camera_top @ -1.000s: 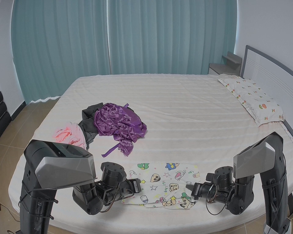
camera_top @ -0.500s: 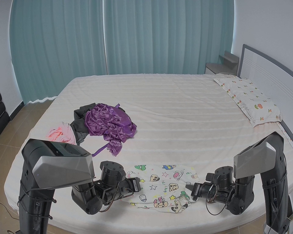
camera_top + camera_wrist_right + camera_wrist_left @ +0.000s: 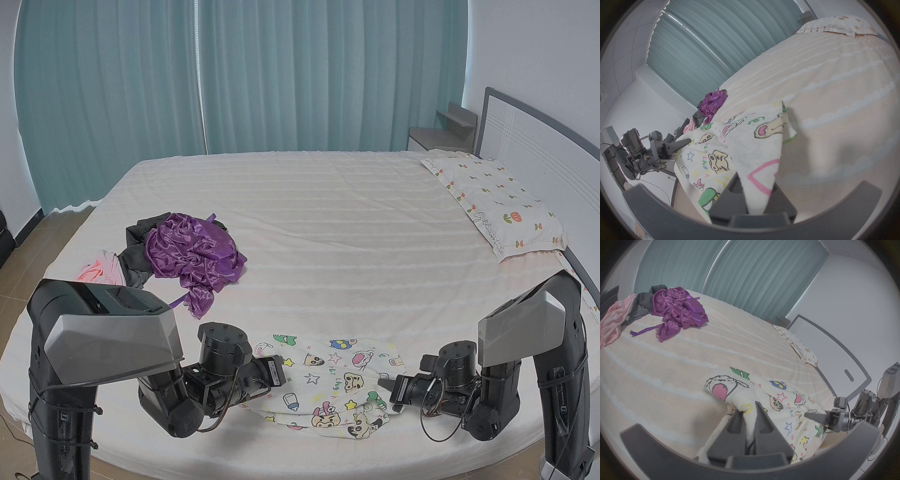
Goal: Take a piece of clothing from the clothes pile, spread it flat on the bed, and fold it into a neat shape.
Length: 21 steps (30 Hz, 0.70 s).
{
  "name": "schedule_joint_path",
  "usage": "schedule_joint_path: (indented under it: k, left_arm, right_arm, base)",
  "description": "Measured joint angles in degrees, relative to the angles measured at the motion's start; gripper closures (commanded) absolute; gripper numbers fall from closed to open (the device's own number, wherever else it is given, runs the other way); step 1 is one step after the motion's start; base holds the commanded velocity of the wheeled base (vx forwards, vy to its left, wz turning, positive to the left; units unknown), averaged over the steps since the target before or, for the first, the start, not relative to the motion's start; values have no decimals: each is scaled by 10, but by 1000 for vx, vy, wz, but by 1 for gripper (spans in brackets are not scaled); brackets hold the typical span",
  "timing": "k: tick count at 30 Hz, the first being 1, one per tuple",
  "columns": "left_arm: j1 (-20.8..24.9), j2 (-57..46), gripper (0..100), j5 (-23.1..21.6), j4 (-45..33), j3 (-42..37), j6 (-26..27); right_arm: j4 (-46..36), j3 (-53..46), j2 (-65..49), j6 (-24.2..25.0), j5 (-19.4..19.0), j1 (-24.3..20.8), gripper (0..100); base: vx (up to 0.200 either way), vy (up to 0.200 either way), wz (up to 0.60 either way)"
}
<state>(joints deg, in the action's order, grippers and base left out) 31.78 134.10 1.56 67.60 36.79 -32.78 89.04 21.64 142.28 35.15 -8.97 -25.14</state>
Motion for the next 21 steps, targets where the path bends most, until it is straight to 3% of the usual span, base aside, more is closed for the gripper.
schedule_joint_path:
  k: [21]
  left_arm:
    - [-19, 42, 100, -2, 5, 12, 4]
  right_arm:
    - [0, -1, -7, -2, 12, 6, 100]
  base:
    - [0, 0, 0]
